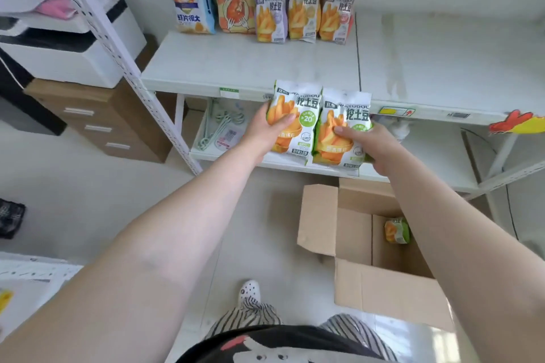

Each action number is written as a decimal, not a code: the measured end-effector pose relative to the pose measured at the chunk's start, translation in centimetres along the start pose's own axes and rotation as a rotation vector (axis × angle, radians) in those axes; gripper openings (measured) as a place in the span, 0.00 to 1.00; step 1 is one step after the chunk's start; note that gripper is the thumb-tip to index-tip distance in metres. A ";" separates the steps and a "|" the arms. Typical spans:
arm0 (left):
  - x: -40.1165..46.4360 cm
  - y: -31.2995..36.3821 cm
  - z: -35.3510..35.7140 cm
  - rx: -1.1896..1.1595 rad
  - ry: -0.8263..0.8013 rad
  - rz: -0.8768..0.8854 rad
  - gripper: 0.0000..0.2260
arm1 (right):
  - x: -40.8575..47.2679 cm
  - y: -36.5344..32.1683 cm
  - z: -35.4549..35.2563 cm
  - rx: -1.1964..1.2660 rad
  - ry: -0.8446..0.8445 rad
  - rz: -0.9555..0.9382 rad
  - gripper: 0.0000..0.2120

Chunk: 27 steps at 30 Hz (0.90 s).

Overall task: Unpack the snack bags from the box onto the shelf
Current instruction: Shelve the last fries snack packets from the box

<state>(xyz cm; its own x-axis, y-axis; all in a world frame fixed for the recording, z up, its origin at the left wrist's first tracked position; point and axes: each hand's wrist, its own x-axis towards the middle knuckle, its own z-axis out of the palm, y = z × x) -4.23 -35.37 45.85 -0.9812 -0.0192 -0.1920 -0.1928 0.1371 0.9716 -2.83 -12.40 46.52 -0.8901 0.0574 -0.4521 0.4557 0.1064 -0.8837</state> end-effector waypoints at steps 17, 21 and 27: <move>13.2 1.8 -2.5 0.017 -0.057 -0.098 0.44 | 9.3 -6.3 2.2 -0.064 0.105 0.067 0.26; 18.1 4.0 0.2 0.026 -0.124 -0.081 0.43 | 12.8 -8.6 -0.6 -0.090 0.155 0.042 0.24; 24.1 7.4 5.1 0.113 -0.290 -0.013 0.46 | 16.4 -10.7 -5.7 -0.066 0.188 0.025 0.25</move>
<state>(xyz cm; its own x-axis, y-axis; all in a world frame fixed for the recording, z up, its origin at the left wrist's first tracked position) -29.23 -29.79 47.72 -0.9325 0.2591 -0.2514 -0.1874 0.2479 0.9505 -22.34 -6.99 49.24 -0.8650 0.2441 -0.4383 0.4827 0.1667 -0.8598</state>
